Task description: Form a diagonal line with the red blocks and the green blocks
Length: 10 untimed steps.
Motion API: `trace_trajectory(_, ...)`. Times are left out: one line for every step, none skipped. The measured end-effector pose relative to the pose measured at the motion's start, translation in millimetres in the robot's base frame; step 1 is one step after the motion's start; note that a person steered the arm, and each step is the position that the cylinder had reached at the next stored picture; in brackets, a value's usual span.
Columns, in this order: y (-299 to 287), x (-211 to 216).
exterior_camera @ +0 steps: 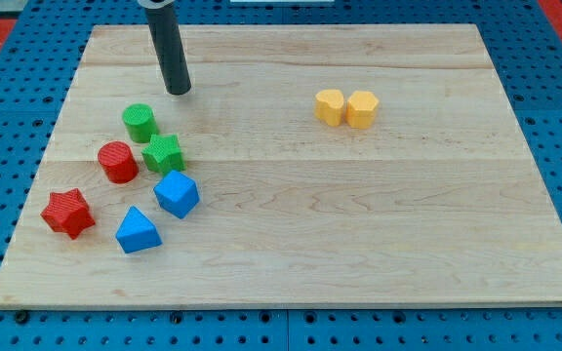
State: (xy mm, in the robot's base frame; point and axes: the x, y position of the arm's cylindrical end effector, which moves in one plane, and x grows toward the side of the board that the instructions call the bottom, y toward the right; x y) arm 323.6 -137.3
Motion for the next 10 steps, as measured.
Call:
trace_trajectory(0,0)
trace_trajectory(0,0)
trace_trajectory(-1,-5)
trace_trajectory(-4,-4)
trace_trajectory(41,32)
trace_trajectory(39,79)
trace_trajectory(30,26)
trace_trajectory(3,37)
trace_trajectory(-33,52)
trace_trajectory(-41,-16)
